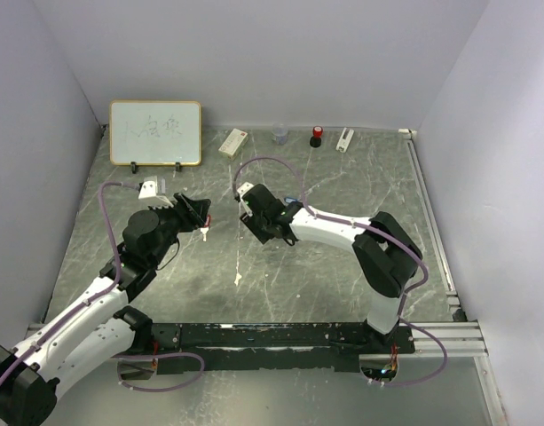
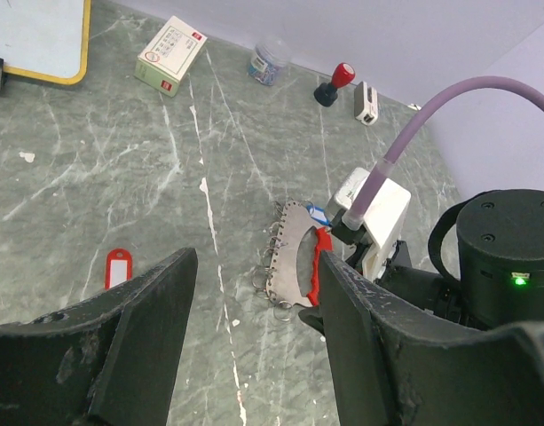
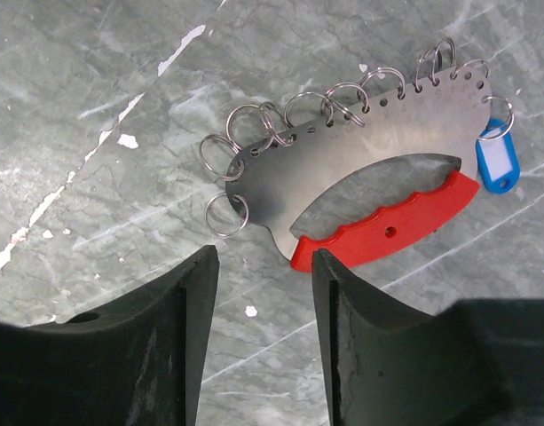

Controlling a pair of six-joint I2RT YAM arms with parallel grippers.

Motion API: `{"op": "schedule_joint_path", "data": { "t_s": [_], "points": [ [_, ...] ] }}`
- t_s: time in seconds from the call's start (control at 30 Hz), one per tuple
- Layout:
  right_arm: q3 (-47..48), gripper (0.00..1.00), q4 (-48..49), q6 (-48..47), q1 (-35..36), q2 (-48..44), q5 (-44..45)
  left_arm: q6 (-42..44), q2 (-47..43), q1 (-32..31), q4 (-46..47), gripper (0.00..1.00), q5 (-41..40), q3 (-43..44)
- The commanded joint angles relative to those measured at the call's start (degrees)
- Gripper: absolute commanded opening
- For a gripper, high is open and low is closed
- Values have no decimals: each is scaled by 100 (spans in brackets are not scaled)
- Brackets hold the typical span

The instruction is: Put the keys on the keyring

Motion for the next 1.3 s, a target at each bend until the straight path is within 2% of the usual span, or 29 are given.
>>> {"op": "schedule_joint_path", "data": {
  "t_s": [0.0,0.07,0.33,0.6,0.9,1.27],
  "points": [
    [-171,49,20,-643,75,-257,8,-29,19,62,123,67,87,-27],
    [-279,53,46,-810,118,-334,83,-24,7,62,121,68,71,-36],
    [-642,55,379,-1346,274,-337,270,-51,10,67,163,68,102,-66],
    [-1275,52,1527,-2040,423,-368,434,-13,-91,71,86,68,26,-71],
    [-1459,48,2354,-2354,438,-101,370,-11,-125,88,47,68,25,-87],
    [-1251,44,2555,-2379,431,211,360,15,-231,106,-35,69,-43,-99]
  ]
}}
